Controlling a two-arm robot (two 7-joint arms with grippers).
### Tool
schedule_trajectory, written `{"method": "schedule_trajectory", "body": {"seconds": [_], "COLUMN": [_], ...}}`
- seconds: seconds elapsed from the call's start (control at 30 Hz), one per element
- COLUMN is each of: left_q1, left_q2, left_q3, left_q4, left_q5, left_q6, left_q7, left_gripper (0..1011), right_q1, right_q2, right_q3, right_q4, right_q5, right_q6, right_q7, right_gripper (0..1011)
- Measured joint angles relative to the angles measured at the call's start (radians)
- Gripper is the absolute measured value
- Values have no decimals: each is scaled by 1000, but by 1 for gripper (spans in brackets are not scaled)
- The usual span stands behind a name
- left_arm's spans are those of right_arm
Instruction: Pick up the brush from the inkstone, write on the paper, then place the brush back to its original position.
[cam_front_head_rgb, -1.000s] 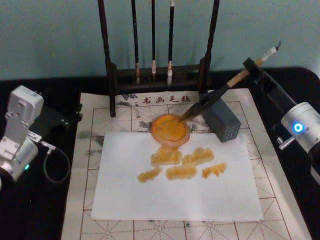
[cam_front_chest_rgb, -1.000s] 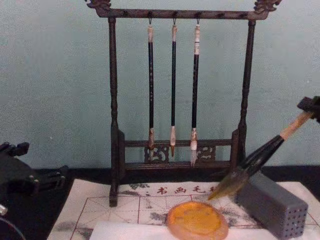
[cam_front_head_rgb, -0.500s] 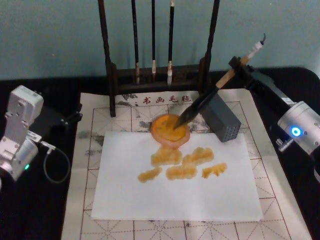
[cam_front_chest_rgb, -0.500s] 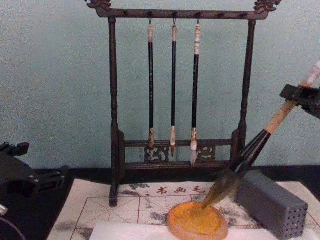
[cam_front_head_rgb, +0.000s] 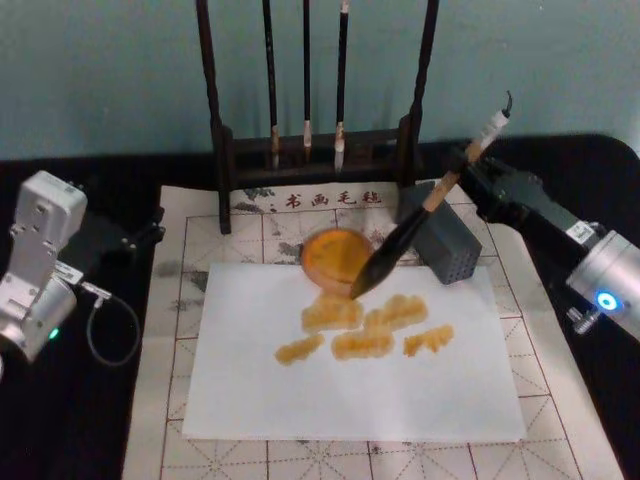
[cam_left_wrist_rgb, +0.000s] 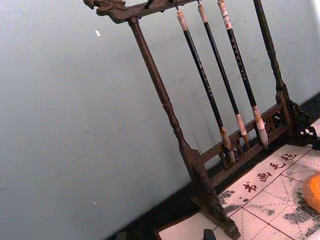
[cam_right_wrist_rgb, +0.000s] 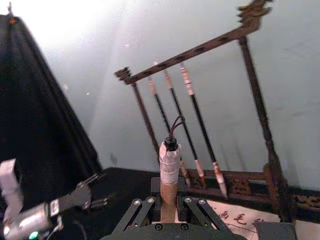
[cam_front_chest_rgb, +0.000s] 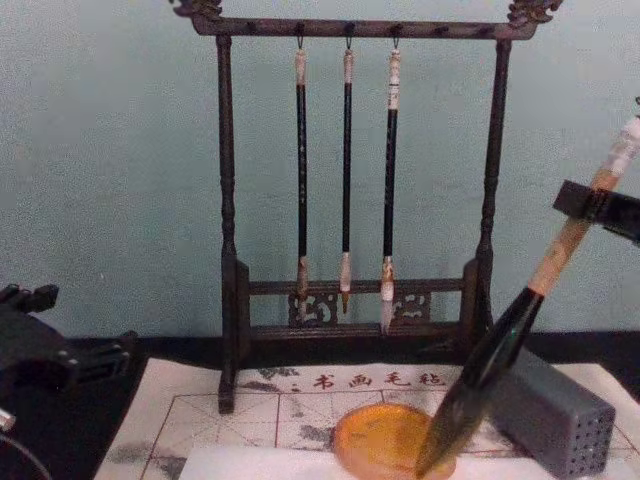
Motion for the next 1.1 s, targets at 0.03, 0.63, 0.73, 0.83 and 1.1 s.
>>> {"method": "schedule_trajectory", "body": {"seconds": [0.03, 0.63, 0.73, 0.83, 1.1], "left_q1": [0, 0, 0, 0, 0], "left_q2": [0, 0, 0, 0, 0], "left_q3": [0, 0, 0, 0, 0], "left_q4": [0, 0, 0, 0, 0], "left_q5": [0, 0, 0, 0, 0], "left_q6": [0, 0, 0, 0, 0], "left_q7": [0, 0, 0, 0, 0], "left_gripper": [1001, 1001, 1001, 1001, 1001], "right_q1": [-4, -96, -104, -113, -123], "right_q2": [3, 61, 62, 60, 52], "right_q3": [0, 13, 14, 15, 22], "right_q4": [-3, -73, -77, -82, -84], "right_q5": [-5, -106, -121, -142, -179], "right_q6": [-3, -63, -68, -76, -87], "right_q7": [5, 112, 115, 115, 114], "right_gripper": [194, 194, 195, 194, 195]}}
